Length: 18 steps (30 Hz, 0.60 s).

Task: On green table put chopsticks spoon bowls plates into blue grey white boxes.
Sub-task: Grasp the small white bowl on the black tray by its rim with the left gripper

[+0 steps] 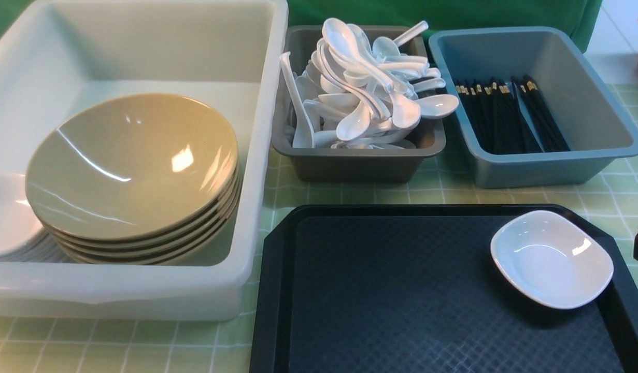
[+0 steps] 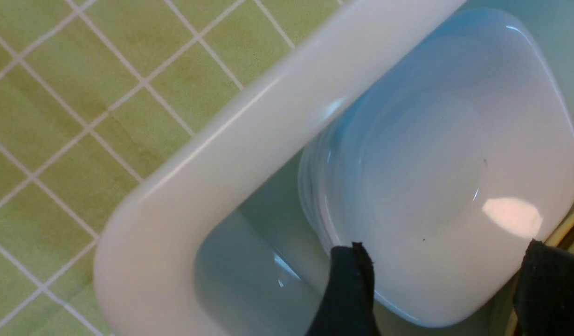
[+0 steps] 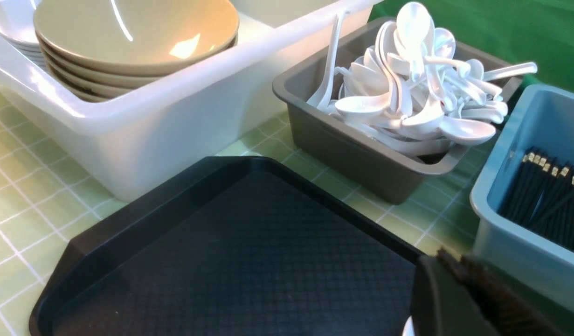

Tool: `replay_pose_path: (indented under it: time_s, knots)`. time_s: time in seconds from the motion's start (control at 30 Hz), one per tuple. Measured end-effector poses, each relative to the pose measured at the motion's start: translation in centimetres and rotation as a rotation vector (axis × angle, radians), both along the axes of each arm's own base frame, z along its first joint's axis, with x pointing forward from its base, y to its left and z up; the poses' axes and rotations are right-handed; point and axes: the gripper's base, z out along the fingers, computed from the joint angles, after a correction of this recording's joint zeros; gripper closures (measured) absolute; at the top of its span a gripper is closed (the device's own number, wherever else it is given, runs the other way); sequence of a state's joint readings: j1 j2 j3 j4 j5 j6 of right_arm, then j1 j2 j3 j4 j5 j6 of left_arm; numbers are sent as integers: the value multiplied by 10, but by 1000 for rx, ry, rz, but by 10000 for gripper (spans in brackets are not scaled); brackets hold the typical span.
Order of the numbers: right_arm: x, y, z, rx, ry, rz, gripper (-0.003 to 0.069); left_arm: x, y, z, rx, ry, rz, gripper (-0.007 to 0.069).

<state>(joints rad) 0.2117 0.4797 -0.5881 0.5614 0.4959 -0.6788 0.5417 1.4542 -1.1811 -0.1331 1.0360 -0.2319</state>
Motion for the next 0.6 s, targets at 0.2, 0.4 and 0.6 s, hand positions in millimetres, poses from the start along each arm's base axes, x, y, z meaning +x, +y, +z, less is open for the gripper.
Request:
replay_pose_path:
  time_s: [0.2, 0.4, 0.6]
  knots:
    - [0, 0, 0, 1, 1, 0, 592, -1, -1, 2, -6, -2, 0, 208]
    - [0, 0, 0, 2, 1, -1, 589, -9, -11, 19, -7, -78, -23, 208]
    - [0, 0, 0, 2, 3, 1, 585, -26, -40, 61, 12, -293, -126, 208]
